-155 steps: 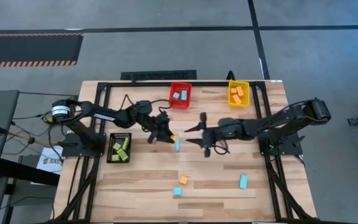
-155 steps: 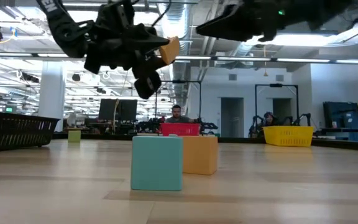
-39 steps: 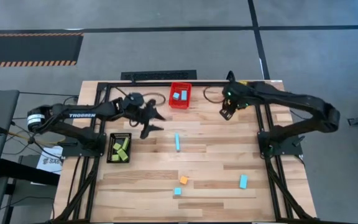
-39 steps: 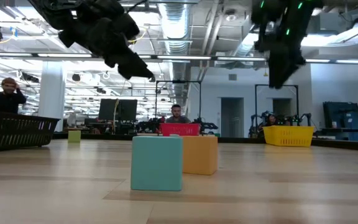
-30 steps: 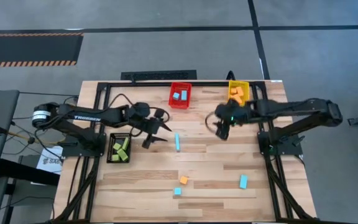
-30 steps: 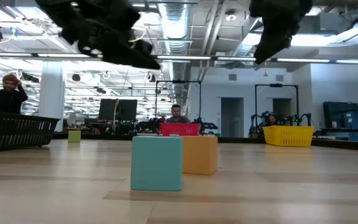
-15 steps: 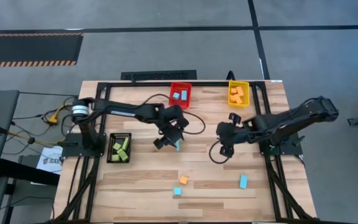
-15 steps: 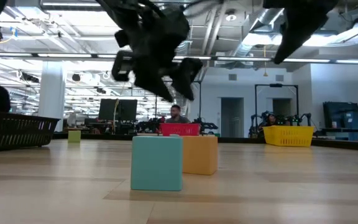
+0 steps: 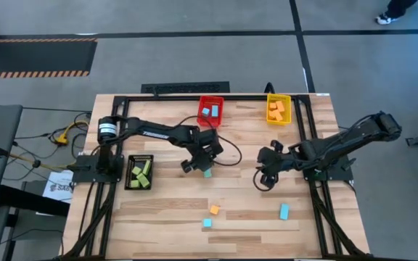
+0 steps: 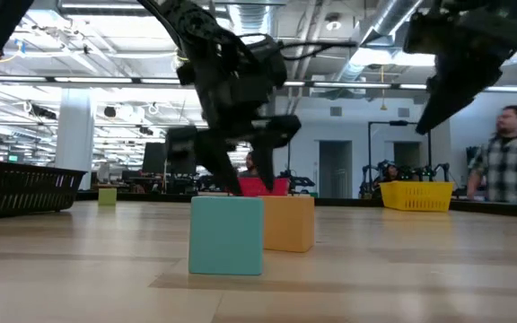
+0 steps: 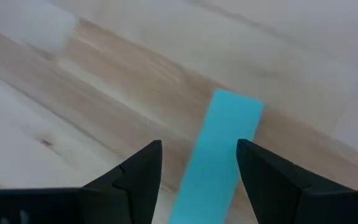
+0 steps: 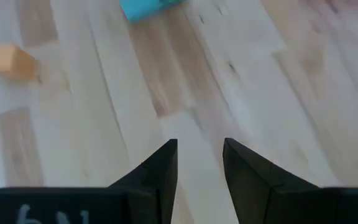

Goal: Sort & place blocks by color
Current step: Put the blue block into the red bin

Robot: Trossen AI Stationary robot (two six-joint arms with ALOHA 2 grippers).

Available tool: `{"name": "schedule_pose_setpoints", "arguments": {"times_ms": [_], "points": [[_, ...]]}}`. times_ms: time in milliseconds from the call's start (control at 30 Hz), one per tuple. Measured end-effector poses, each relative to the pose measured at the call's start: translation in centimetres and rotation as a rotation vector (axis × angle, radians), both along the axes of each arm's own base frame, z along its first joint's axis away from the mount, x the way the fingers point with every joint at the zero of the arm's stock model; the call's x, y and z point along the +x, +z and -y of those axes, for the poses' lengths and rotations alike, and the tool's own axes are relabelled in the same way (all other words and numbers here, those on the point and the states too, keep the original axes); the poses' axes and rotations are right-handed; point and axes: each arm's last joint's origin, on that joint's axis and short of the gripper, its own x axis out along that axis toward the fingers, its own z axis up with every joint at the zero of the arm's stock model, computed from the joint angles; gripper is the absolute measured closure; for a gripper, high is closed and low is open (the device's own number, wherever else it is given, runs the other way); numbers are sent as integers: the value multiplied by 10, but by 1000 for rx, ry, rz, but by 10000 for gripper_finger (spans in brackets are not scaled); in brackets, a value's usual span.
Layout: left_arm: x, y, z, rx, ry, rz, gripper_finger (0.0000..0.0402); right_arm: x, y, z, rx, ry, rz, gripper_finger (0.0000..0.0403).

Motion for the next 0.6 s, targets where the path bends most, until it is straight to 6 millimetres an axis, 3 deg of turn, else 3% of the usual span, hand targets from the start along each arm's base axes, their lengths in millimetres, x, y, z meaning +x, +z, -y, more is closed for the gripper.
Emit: {"name": "schedule_pose_setpoints", "arguments": {"times_ms": [333, 600], "points": [[2, -31, -2, -12, 29, -109, 208, -3, 3, 5, 14, -6, 78, 256], [2, -28, -2, -23, 67, -162, 221, -2, 3, 8, 12, -20, 75, 258]]}}
